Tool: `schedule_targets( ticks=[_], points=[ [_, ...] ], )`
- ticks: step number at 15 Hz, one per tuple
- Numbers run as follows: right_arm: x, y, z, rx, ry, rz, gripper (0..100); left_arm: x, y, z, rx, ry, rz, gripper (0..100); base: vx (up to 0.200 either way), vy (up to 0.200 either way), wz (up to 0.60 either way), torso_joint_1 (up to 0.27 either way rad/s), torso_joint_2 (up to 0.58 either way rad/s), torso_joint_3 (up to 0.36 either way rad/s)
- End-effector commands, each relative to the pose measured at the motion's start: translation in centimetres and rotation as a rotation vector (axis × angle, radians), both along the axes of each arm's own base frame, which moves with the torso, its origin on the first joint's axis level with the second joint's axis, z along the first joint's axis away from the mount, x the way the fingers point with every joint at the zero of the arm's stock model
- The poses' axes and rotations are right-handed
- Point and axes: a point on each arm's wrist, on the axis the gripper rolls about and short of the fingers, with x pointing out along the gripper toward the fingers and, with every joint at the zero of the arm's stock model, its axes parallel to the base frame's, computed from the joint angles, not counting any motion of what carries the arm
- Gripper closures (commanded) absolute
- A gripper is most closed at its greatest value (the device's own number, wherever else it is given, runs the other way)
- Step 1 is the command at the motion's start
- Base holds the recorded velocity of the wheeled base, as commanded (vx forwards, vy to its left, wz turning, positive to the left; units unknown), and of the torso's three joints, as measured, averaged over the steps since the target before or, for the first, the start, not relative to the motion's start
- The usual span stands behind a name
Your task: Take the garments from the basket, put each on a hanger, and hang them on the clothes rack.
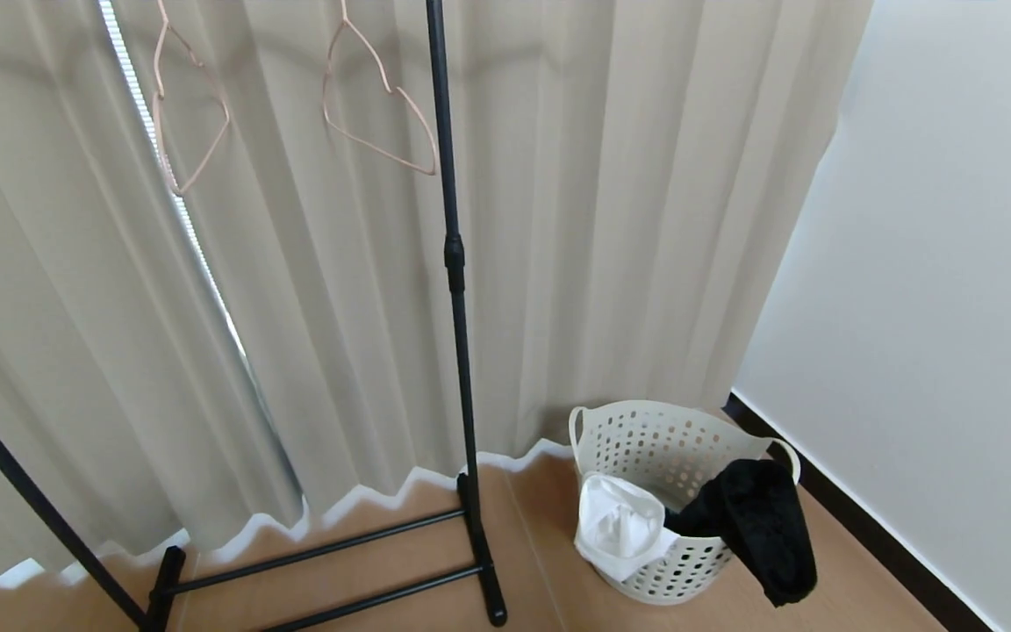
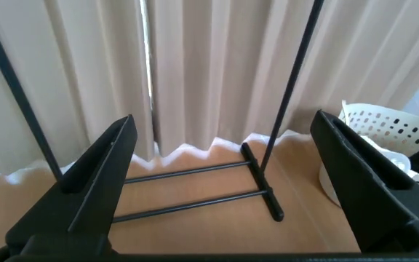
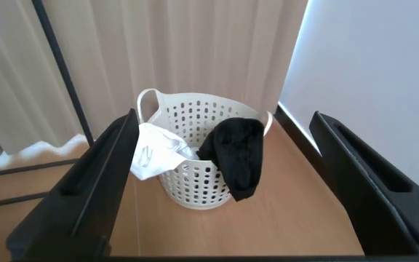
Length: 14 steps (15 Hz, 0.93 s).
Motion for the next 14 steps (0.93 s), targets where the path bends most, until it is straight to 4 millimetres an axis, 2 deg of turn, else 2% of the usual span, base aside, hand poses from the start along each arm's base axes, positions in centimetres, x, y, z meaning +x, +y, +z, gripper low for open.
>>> schedule_targets(
  ticks=[1, 3, 6, 7, 10, 12, 14],
  points=[
    [0.01, 0.00, 0.04, 0.000, -0.002, 0.000, 0, 0.00, 0.00, -0.01, 0.000, 0.001, 0.000, 0, 0.000, 0.000, -0.60, 0.012, 0.00, 0.002],
    [0.01, 0.00, 0.04, 0.000, -0.002, 0.000, 0, 0.00, 0.00, -0.01, 0.000, 0.001, 0.000, 0, 0.000, 0.000, 0.00, 0.000, 0.00, 0.000],
    [0.01, 0.00, 0.04, 0.000, -0.002, 0.000, 0, 0.00, 0.00, -0.01, 0.000, 0.001, 0.000, 0, 0.000, 0.000, -0.60, -0.002, 0.00, 0.004],
    [0.01, 0.00, 0.04, 0.000, -0.002, 0.000, 0, 0.00, 0.00, -0.01, 0.000, 0.001, 0.000, 0, 0.000, 0.000, 0.00, 0.000, 0.00, 0.000],
    [0.01, 0.00, 0.04, 0.000, -0.002, 0.000, 0, 0.00, 0.00, -0.01, 0.000, 0.001, 0.000, 0, 0.000, -0.200, 0.00, 0.002, 0.00, 0.002],
    [0.01, 0.00, 0.04, 0.000, -0.002, 0.000, 0, 0.00, 0.00, -0.01, 0.000, 0.001, 0.000, 0, 0.200, -0.200, 0.00, 0.000, 0.00, 0.000],
    [0.01, 0.00, 0.04, 0.000, -0.002, 0.000, 0, 0.00, 0.00, -0.01, 0.000, 0.001, 0.000, 0, 0.200, 0.000, 0.00, 0.002, 0.00, 0.007]
  ],
)
